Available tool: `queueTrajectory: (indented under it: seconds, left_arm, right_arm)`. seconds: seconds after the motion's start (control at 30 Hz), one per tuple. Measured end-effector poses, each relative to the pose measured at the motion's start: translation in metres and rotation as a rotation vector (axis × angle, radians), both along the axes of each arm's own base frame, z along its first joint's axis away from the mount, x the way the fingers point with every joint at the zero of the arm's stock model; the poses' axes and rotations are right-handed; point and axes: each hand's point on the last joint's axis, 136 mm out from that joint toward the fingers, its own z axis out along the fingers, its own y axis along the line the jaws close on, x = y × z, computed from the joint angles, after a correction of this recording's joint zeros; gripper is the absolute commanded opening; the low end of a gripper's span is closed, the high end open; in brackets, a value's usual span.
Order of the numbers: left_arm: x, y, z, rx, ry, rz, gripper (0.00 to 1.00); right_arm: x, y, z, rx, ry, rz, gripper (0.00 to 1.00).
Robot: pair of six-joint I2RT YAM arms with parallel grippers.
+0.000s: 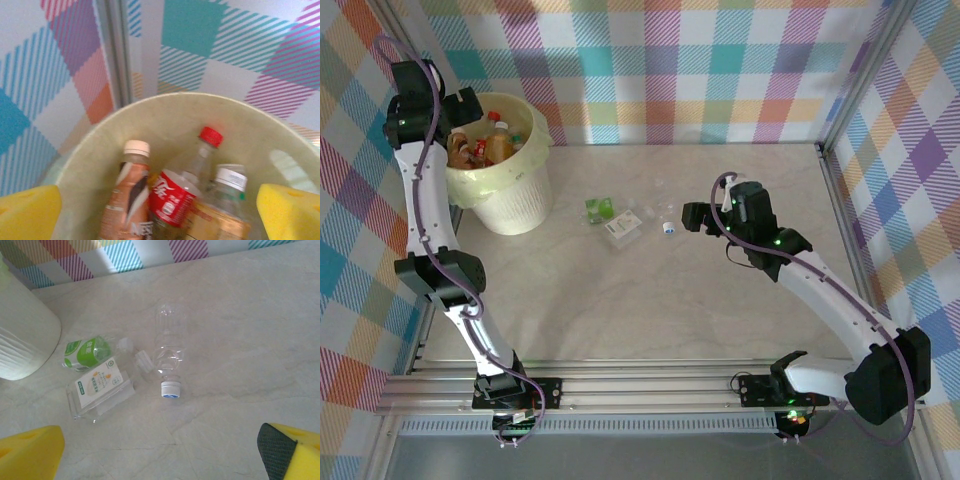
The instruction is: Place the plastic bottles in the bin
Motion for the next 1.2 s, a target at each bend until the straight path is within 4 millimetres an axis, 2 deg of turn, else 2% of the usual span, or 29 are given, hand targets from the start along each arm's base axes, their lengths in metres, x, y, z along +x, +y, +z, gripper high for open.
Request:
queueTrajectory:
  seconds: [0.17, 0.23, 0.43, 0.57, 0.67, 0.73, 0.93, 1.2]
  left_arm:
    - [-0.008, -0.033, 0.008, -0.109, -0.032, -0.071, 1.0]
    - [-0.016, -0.055, 0.008, -0.142, -0.034, -0.111, 1.0]
    - [-0.05, -0.159, 0.003, -0.21, -0.058, -0.315, 1.0]
    - [-0.073, -0.219, -0.012, -0.247, -0.045, -0.44, 1.0]
    - [-0.083, -0.251, -0.037, -0.281, 0.002, -0.502, 1.0]
    - [-0.086, -0.266, -0.064, -0.319, 0.054, -0.525, 1.0]
    - [-0.096, -0.286, -0.155, -0.442, 0.249, -0.534, 1.0]
    - [-0.091, -0.31, -0.23, -0.587, 0.374, -0.553, 1.0]
  right_arm:
    - [0.002, -0.005, 0.0, 0.015, 0.008, -0.037, 1.0]
    - [0.003, -0.006, -0.001, 0.025, 0.013, -0.052, 1.0]
    - [0.006, -0.008, -0.006, 0.041, 0.034, -0.088, 1.0]
    - [0.007, -0.009, -0.007, 0.05, 0.041, -0.099, 1.0]
    - [0.007, -0.009, -0.007, 0.049, 0.043, -0.1, 1.0]
    - [0.007, -0.009, -0.008, 0.048, 0.045, -0.1, 1.0]
    - [0.007, -0.009, -0.009, 0.048, 0.047, -0.098, 1.0]
    - [0.008, -0.006, -0.015, 0.048, 0.065, -0.092, 1.0]
